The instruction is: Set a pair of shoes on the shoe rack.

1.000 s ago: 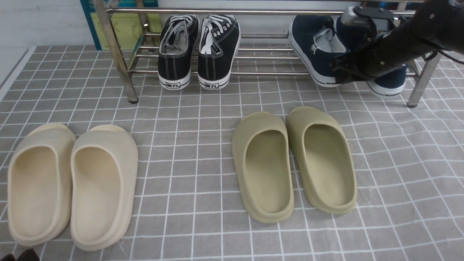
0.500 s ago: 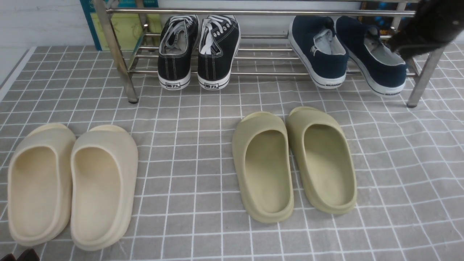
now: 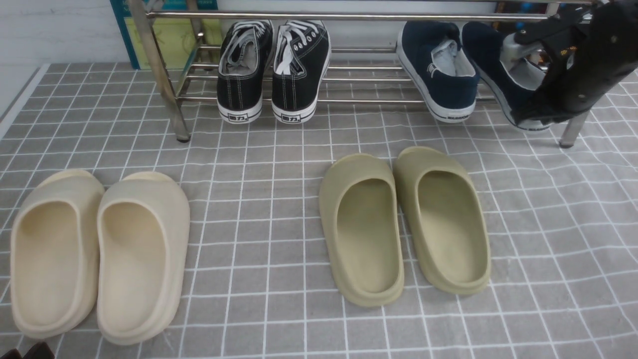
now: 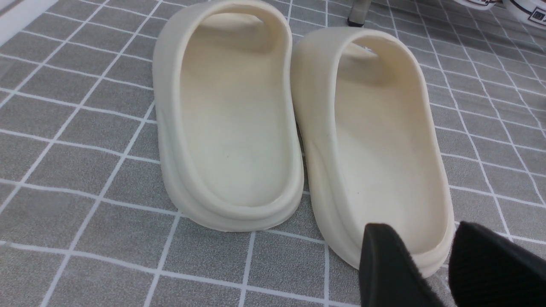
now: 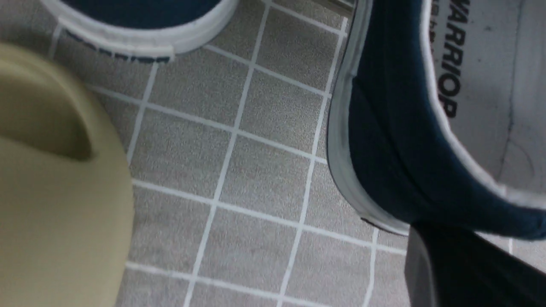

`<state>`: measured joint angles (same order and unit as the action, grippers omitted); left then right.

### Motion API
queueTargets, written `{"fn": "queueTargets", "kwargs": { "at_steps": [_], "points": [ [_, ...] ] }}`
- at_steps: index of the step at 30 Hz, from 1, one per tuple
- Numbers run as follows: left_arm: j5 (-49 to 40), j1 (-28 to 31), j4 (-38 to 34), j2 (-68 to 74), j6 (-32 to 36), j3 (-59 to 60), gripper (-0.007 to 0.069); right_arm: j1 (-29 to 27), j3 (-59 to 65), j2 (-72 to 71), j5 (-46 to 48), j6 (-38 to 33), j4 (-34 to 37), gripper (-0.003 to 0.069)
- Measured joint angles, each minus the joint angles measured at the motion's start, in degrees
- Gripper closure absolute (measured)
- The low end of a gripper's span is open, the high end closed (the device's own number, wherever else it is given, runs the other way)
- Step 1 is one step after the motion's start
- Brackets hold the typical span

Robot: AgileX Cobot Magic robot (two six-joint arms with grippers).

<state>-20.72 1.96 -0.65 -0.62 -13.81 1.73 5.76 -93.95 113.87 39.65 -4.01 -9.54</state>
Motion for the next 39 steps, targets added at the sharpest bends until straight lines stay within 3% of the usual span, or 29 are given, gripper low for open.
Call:
{"fn": "queueTargets", "kwargs": {
  "at_steps": [11,19,28,39],
  "points": [
    [0.0,0.0,0.0,0.0,0.0,0.0,0.0386,0.0,-4.2,2.2,-7.6,4.0,1.7,0.0652],
    [0.0,0.0,0.0,0.0,0.0,0.0,0.0386,0.0,-4.3,0.2,-2.3,4.0,4.7,0.0647],
    [0.0,0.0,0.0,0.0,0.0,0.0,0.0386,0.0,-2.3,-22.2,6.3,2.4,4.8,0.0642],
    [0.0,0.0,0.0,0.0,0.0,0.0,0.0386,0.0,25.4,-55.4,-2.4,2.3,9.9,0.0636]
  ]
}}
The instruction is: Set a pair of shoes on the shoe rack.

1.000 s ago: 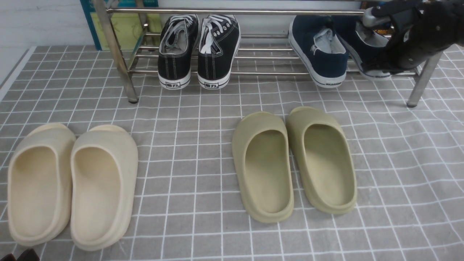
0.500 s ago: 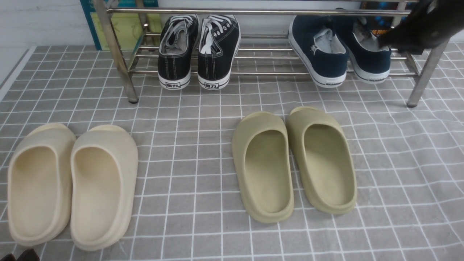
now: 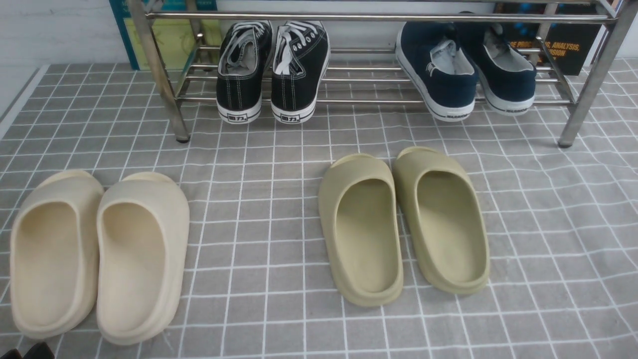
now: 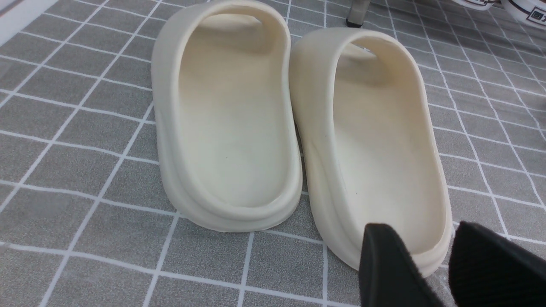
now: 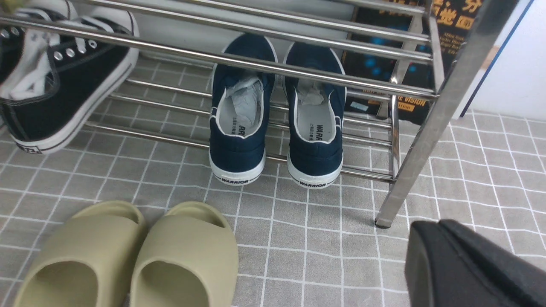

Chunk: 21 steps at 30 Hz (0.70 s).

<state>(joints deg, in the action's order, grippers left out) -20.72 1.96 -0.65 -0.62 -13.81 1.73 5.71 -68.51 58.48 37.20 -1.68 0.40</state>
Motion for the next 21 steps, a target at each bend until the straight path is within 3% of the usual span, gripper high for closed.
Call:
{"fn": "queueTargets", "kwargs": {
  "at_steps": [12,21],
  "points": [
    [0.0,0.0,0.0,0.0,0.0,0.0,0.0386,0.0,16.9,-23.9,-5.1,0.0,0.6,0.0622],
    [0.0,0.0,0.0,0.0,0.0,0.0,0.0386,0.0,18.6,-26.7,-4.3,-0.1,0.6,0.062]
  ]
}}
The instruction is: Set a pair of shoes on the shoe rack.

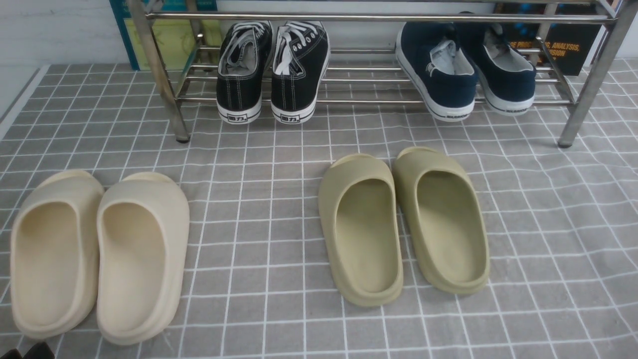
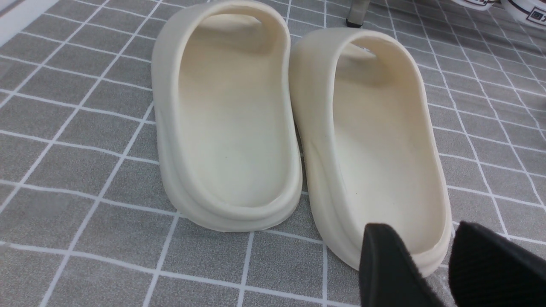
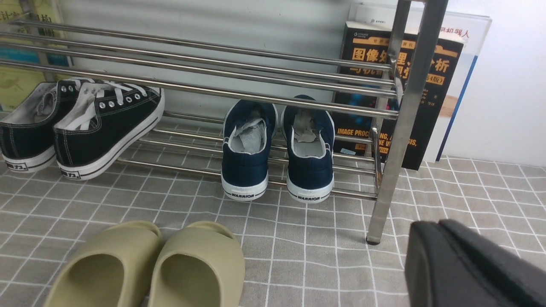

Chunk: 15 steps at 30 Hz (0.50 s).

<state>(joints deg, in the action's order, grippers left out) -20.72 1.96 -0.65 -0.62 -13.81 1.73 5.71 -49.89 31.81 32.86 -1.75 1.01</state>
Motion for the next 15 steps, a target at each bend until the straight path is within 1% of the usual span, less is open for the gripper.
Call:
{"fn": "queueTargets", "kwargs": {
  "at_steps": [10,15],
  "points": [
    [0.0,0.0,0.0,0.0,0.0,0.0,0.0386,0.0,1.4,-0.2,-1.1,0.0,0.0,0.0608],
    [0.0,0.0,0.0,0.0,0.0,0.0,0.0386,0.0,9.7,-5.2,-6.0,0.0,0.5,0.0609]
  ]
}}
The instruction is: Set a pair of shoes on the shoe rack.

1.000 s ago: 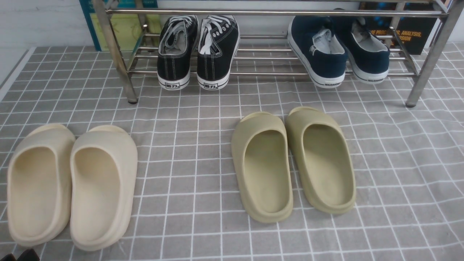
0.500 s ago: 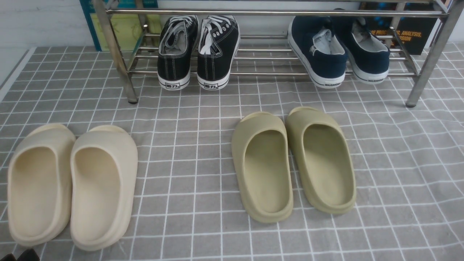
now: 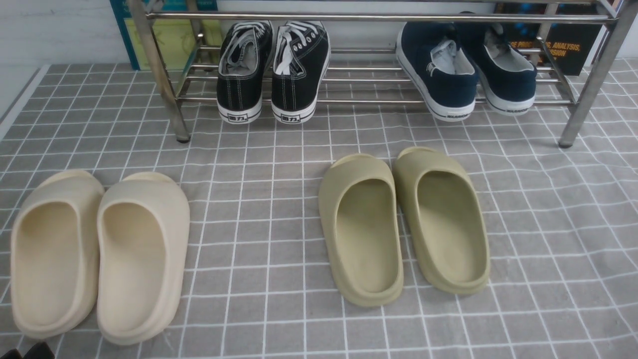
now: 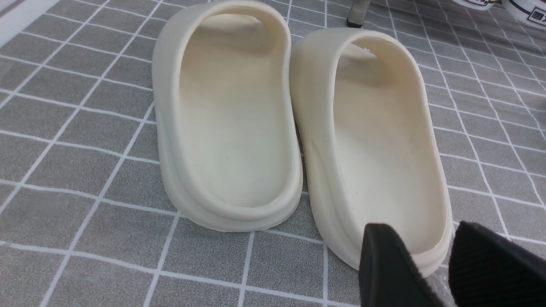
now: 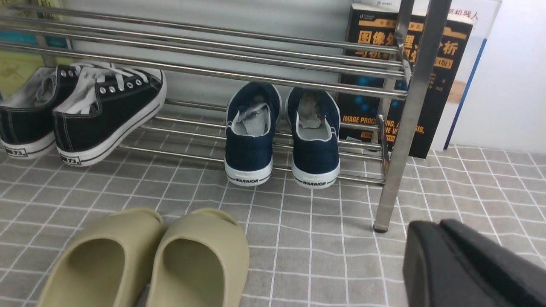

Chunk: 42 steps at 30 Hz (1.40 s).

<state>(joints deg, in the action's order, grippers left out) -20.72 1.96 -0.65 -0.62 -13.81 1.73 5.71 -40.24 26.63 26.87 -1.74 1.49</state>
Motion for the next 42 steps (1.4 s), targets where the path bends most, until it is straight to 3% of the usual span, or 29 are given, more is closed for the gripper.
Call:
{"fn": "queueTargets", "kwargs": {
  "at_steps": [3,8,14,20,28,42],
  "points": [
    [0.0,0.0,0.0,0.0,0.0,0.0,0.0386,-0.3,7.6,-5.5,-5.7,0.0,-0.4,0.0655],
    [0.0,0.0,0.0,0.0,0.0,0.0,0.0386,-4.7,20.9,-13.5,-14.4,0.5,-0.5,0.0662],
    [0.0,0.0,0.0,0.0,0.0,0.0,0.0386,-10.5,40.1,-23.1,-24.0,7.3,-1.5,0.0662],
    [0.0,0.0,0.0,0.0,0.0,0.0,0.0386,-10.7,41.7,-27.2,-18.0,12.6,-3.9,0.0662],
    [-0.1,0.0,0.0,0.0,0.0,0.0,0.0386,-6.8,41.7,-27.2,-10.6,13.1,-5.0,0.0662],
    [-0.1,0.0,0.0,0.0,0.0,0.0,0.0386,-6.8,41.3,-27.2,-5.2,13.1,-5.9,0.0661]
  ]
}}
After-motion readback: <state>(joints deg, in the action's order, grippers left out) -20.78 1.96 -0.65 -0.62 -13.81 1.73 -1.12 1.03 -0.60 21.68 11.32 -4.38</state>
